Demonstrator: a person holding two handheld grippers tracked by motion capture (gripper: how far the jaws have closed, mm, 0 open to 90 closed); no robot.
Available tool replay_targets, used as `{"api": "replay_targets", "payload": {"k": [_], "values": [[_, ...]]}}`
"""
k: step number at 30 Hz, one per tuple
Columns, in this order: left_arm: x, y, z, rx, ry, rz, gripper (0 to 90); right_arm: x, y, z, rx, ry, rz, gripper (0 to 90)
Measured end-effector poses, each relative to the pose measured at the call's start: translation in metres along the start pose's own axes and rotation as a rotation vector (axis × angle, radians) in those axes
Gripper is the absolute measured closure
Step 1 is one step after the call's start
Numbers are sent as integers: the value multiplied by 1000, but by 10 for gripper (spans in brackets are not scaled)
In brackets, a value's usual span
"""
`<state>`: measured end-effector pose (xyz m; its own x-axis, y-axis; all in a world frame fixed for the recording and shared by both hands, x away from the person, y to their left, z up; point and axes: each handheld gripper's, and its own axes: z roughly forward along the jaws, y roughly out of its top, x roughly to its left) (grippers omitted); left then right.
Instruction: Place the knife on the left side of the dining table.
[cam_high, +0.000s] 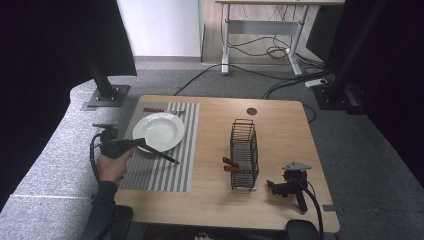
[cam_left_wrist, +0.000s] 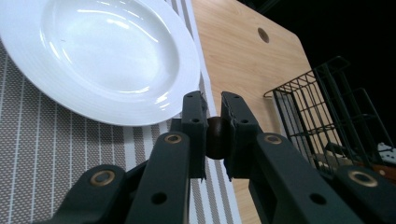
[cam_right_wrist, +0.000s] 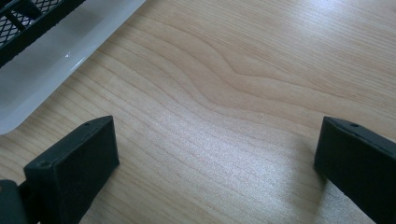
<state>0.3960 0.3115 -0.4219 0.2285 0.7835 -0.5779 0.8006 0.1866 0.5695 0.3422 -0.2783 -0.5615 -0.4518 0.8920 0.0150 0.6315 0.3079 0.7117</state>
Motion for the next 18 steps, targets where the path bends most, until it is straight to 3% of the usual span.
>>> {"api": "replay_targets", "payload": {"k": [7, 18], "values": [[9, 0, 2, -27, 7, 11, 795, 0, 0, 0, 0, 0, 0, 0], [22, -1, 9, -67, 99, 74, 736, 0, 0, 0, 0, 0, 0, 0]]}}
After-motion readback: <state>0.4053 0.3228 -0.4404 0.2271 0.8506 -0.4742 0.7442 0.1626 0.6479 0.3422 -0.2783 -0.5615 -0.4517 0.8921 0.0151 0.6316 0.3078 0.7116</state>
